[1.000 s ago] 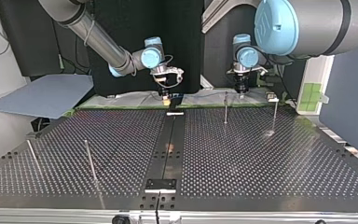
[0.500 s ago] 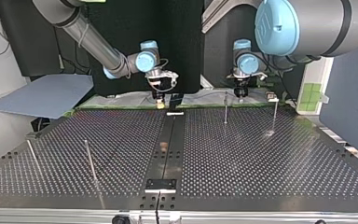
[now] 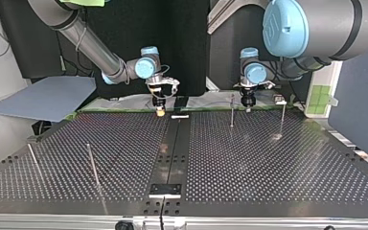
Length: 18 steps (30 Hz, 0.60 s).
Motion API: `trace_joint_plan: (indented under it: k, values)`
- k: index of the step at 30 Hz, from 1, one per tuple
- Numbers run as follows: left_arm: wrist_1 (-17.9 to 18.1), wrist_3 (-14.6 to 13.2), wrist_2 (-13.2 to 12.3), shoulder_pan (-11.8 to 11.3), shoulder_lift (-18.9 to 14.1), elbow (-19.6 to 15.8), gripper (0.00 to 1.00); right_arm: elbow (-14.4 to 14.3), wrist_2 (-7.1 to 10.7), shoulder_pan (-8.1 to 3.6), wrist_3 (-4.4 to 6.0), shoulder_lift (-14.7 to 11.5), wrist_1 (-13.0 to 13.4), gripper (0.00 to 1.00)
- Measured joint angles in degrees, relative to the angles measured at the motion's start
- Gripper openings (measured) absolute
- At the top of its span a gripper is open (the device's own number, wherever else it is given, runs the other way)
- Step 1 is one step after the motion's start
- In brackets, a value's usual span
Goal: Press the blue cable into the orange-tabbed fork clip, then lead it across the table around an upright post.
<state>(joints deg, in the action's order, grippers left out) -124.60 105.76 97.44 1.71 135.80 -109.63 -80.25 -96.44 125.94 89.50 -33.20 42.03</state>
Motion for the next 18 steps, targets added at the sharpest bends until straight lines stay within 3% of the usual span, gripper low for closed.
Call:
trace_joint_plan:
  k: [6, 8, 9, 11, 12, 13, 14, 15, 16, 17, 18]
  values:
    - [-0.1, 0.3, 0.0, -0.2, 0.0, 0.1, 0.04, 1.2, 0.17, -0.8, 0.02, 0.0, -1.1, 0.0]
    - [0.0, 0.3, -0.2, -0.3, 0.0, 0.1, 0.24, 1.5, 0.27, -0.94, 0.01, 0.0, -1.4, 0.0]
    - [0.2, 0.3, -0.3, -0.3, 0.0, 0.1, 0.24, 1.5, 0.3, -0.98, 0.0, 0.0, -1.5, 0.0]
    - [0.8, 0.4, -0.5, -0.4, 0.0, 0.1, 0.45, 1.6, 0.33, -1.04, -0.07, 0.0, -1.7, 0.0]
    - [1.1, 0.4, -0.5, -0.5, 0.0, 0.1, 0.45, 1.6, 0.34, -1.06, -0.11, 0.0, -1.8, 0.0]
    - [1.4, 0.4, -0.5, -0.6, 0.0, 0.1, 0.6, 1.6, 0.35, -1.06, -0.15, 0.0, -1.9, 0.0]
    - [1.8, 0.3, -0.2, -0.7, 0.0, 0.1, 0.69, 1.6, 0.36, -1.06, -0.19, 0.0, -2.0, 0.0]
    - [2.2, 0.3, 0.0, -0.8, 0.0, 0.1, 0.69, 1.6, 0.36, -1.07, -0.22, 0.0, -2.1, 0.0]
    - [2.5, 0.2, 0.3, -1.0, -0.1, 0.2, 0.84, 1.6, 0.36, -1.08, -0.23, 0.0, -2.1, 0.0]
    - [3.0, 0.1, 0.6, -1.2, -0.1, 0.2, 0.93, 1.6, 0.36, -1.1, -0.25, 0.0, -2.2, 0.0]
    - [3.3, 0.0, 0.8, -1.3, -0.1, 0.2, 0.93, 1.6, 0.36, -1.1, -0.26, 0.0, -2.3, 0.0]
